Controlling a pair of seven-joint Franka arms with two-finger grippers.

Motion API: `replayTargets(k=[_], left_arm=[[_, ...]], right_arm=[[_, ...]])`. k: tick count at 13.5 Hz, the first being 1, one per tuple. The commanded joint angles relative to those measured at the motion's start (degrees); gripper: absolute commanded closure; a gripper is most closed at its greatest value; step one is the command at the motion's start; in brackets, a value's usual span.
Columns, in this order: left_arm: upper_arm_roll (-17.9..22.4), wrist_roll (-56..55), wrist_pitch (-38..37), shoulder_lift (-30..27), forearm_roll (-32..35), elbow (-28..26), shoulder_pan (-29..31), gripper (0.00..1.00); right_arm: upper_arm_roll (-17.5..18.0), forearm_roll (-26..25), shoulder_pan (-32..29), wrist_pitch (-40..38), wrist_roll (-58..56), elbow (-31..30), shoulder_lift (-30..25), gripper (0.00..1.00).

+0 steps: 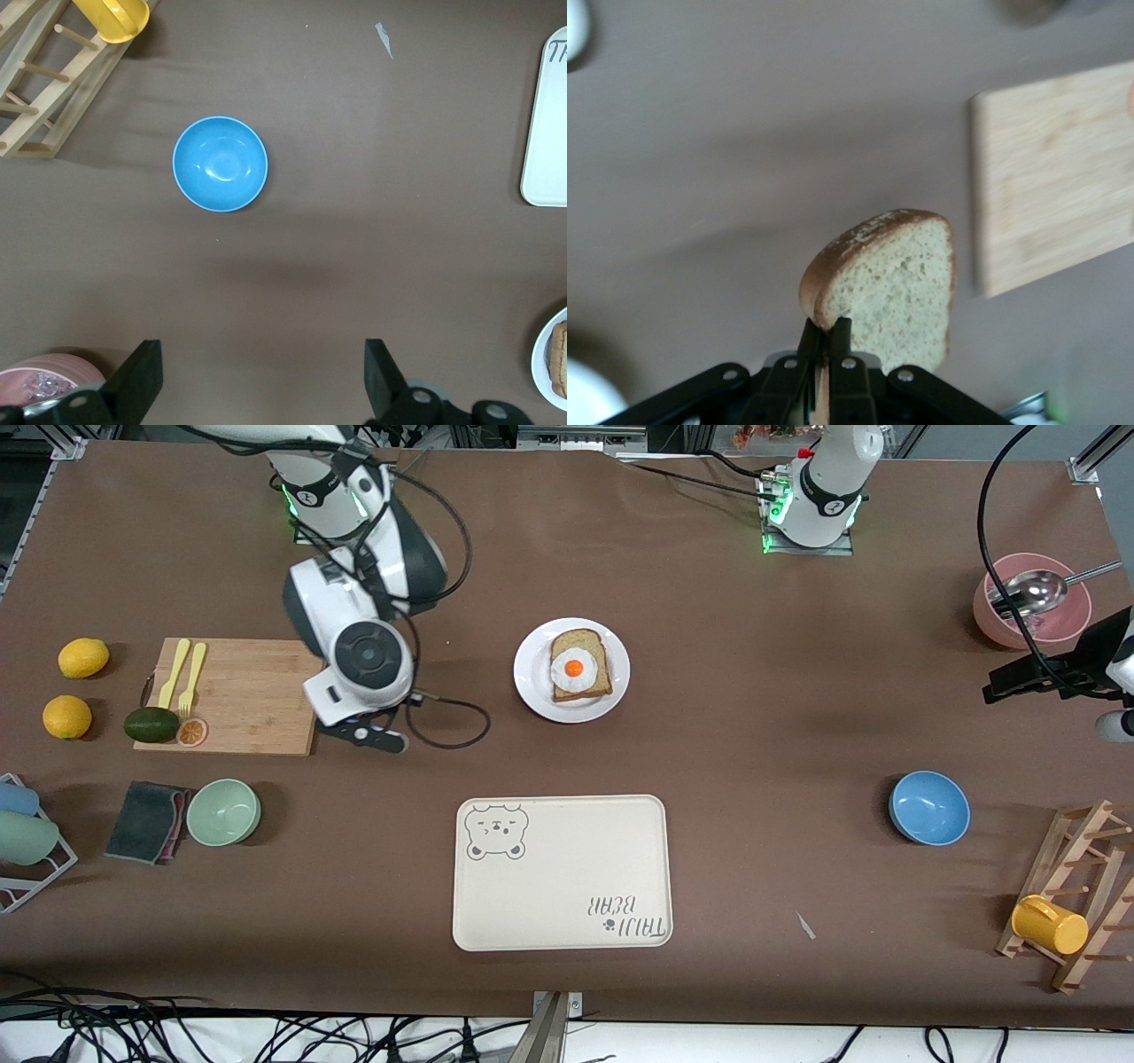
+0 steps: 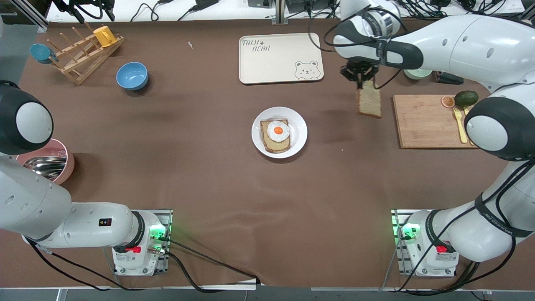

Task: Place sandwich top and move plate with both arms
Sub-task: 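Carry the bread slice with the right gripper over the white plate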

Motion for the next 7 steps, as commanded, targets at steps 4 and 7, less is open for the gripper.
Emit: replayTargets(k=[4,7], left_arm=[[-0.03,0.72,0.44,-0.32,0.01,-0.18,0.18,0.0],[-0.03,0.72,0.44,-0.32,0.01,-0.18,0.18,0.0]], right_arm=[[-0.36,12.53,10.07,0.94,13.78,4.96,2.81,1.0],[-0.36,14.57,13.86,3.5,20.19,12.67,10.01,1.0]])
